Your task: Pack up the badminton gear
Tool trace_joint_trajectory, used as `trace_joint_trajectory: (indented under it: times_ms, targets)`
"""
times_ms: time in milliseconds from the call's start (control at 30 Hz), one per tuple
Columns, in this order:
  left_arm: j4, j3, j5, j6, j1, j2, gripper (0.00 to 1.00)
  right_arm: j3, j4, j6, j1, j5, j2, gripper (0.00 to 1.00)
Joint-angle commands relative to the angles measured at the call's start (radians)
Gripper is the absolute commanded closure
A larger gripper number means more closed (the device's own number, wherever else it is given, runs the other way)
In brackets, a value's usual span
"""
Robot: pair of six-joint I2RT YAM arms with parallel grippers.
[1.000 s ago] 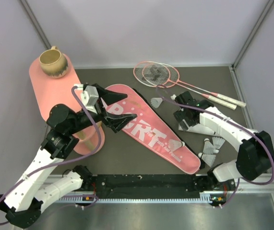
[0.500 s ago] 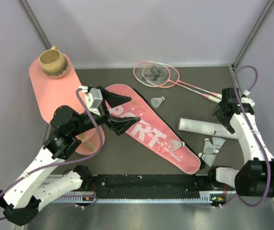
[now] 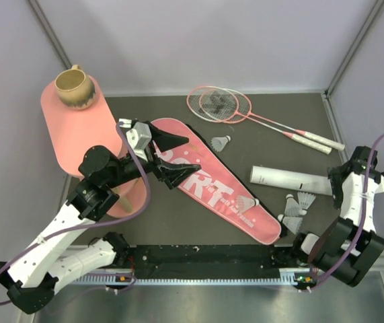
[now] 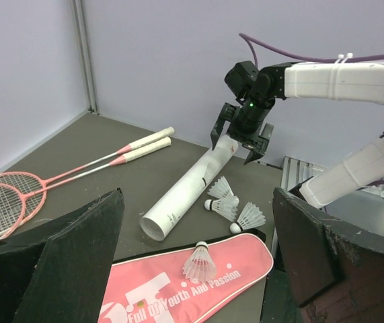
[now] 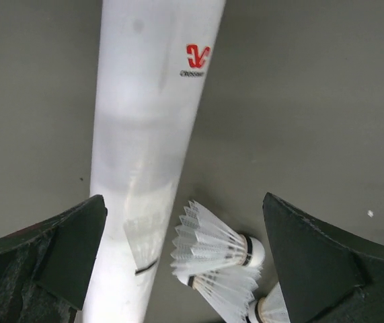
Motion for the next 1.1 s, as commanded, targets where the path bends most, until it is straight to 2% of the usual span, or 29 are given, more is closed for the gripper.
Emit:
trace_joint_trajectory:
  times_ms: [0,133,200,333,433,733,1067]
  targets:
    - [0.065,-0.001,0.042,-0.021,-0.005,0.007,0.05,-0.017,0.152,-0.008,-0.027,-0.114,0.057,0.01]
    - [0.063,0.002,0.056,-0.023,-0.005,0.022,0.06,-0.043,0.266,-0.056,-0.027,-0.181,0.082,0.02]
    - [0.066,-0.001,0.060,-0.030,-0.003,0.024,0.06,-0.066,0.306,-0.132,-0.025,-0.215,0.065,0.04]
    - [0.068,0.005,0.077,-0.043,-0.003,0.033,0.06,-0.103,0.315,-0.139,-0.025,-0.131,0.030,0.01]
    - [0.069,0.002,0.077,-0.044,-0.003,0.032,0.06,-0.094,0.318,-0.160,-0.024,-0.128,0.051,0.01]
    - [0.076,-0.004,0.079,-0.052,-0.005,0.030,0.07,-0.065,0.332,-0.096,-0.024,-0.141,0.247,0.03]
    - [0.076,-0.005,0.062,-0.041,-0.006,0.026,0.06,-0.071,0.383,-0.055,-0.024,-0.149,0.311,0.11]
